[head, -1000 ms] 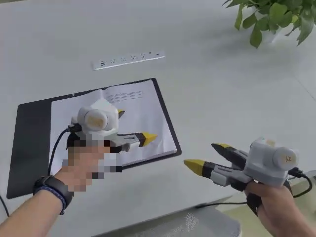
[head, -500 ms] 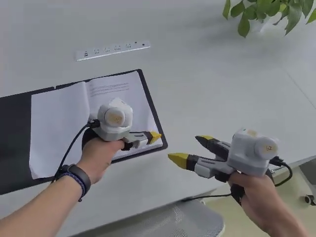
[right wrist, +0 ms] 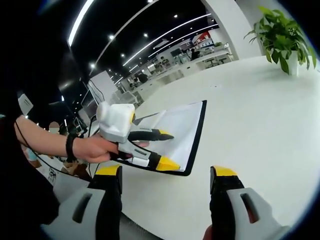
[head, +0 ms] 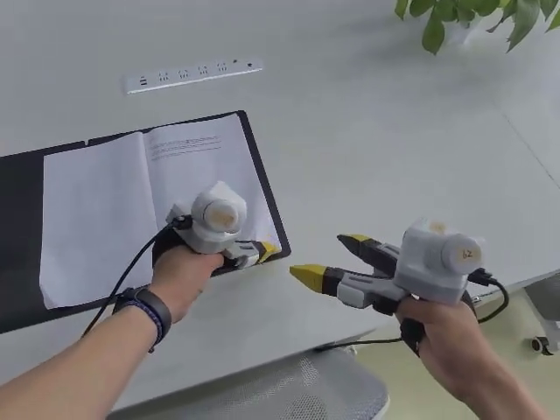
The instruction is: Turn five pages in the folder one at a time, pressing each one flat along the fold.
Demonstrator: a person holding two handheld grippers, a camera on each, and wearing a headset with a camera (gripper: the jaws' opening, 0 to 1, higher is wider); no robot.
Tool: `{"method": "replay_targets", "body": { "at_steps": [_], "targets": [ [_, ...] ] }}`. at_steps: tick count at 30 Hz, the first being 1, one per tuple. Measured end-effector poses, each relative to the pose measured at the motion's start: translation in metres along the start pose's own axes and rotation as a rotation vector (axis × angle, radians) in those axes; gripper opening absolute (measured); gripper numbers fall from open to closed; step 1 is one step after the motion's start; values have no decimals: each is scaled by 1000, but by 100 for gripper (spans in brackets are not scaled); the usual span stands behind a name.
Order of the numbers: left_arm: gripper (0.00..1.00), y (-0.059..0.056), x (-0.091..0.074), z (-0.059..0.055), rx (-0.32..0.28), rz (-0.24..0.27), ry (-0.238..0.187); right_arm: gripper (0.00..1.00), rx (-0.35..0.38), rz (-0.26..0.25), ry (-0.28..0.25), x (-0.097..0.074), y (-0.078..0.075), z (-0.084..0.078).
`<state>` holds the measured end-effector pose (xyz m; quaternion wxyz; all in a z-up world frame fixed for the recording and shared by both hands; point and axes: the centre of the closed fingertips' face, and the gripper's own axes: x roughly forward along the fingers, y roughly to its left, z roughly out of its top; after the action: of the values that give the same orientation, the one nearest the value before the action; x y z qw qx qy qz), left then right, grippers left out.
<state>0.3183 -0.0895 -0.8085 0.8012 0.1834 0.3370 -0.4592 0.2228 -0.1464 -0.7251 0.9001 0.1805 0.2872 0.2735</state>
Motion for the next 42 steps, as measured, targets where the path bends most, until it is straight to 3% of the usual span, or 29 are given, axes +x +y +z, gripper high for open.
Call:
{"method": "replay_targets", "body": {
  "at_steps": [9, 16, 23, 30, 36, 42],
  "targets": [
    [59, 6, -1, 0, -18, -1, -14, 68, 11, 24, 0, 16, 0, 5],
    [51, 14, -3, 0, -58, 14, -36, 64, 48, 52, -24, 37, -5, 18],
    [51, 12, -2, -1, -55, 14, -38, 60, 97, 76, -42, 65, -11, 32],
    [51, 12, -3, -1, -53, 9, -37, 56, 99, 105, -17, 88, -11, 41],
    [51, 12, -3, -1, -54, 9, -35, 53, 110, 116, -4, 103, -13, 42],
    [51, 12, -3, -1, -55, 9, -36, 49, 165, 128, -2, 112, -17, 39]
  ]
}}
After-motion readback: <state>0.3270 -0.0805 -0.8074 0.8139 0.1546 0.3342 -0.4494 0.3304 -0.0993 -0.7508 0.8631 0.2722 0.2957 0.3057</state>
